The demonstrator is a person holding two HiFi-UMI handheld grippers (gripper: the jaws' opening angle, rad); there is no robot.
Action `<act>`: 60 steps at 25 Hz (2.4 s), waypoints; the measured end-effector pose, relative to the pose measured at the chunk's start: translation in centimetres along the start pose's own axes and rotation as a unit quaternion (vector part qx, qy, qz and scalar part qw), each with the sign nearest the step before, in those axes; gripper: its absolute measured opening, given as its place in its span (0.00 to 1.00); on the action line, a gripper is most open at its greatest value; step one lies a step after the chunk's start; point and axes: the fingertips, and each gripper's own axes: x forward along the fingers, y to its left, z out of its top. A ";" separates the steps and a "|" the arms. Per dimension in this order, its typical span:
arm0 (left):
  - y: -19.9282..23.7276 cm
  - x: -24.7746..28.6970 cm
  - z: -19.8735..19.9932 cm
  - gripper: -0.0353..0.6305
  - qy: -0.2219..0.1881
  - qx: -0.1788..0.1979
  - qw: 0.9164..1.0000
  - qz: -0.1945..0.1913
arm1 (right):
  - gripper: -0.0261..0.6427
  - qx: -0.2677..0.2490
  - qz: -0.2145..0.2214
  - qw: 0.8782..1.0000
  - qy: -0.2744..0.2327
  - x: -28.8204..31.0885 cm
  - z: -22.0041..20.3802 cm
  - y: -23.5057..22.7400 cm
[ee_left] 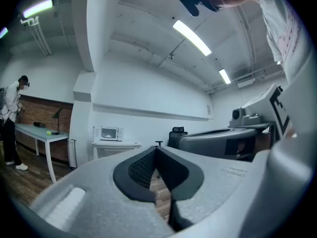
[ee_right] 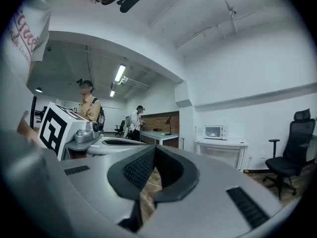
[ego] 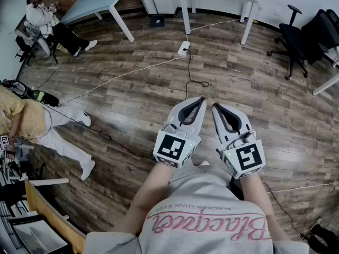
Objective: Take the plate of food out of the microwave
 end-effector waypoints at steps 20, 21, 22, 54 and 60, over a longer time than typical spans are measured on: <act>18.2 3.7 2.8 0.06 -0.027 0.010 0.997 -0.068 | 0.06 -0.006 -0.058 0.998 -0.012 18.7 3.5 0.3; 19.1 3.9 2.8 0.06 -0.027 0.010 0.997 -0.071 | 0.06 -0.007 -0.062 0.998 -0.010 19.6 3.5 0.2; 20.0 4.1 2.9 0.06 -0.027 0.010 0.997 -0.073 | 0.06 -0.006 -0.066 0.998 -0.008 20.6 3.6 0.2; 30.5 7.1 1.5 0.06 -0.036 -0.025 0.993 -0.107 | 0.06 0.006 -0.114 0.993 0.012 30.6 2.8 -0.6; 31.7 9.5 1.7 0.06 -0.038 -0.023 0.994 -0.101 | 0.06 0.008 -0.115 0.993 0.008 32.0 2.8 -3.0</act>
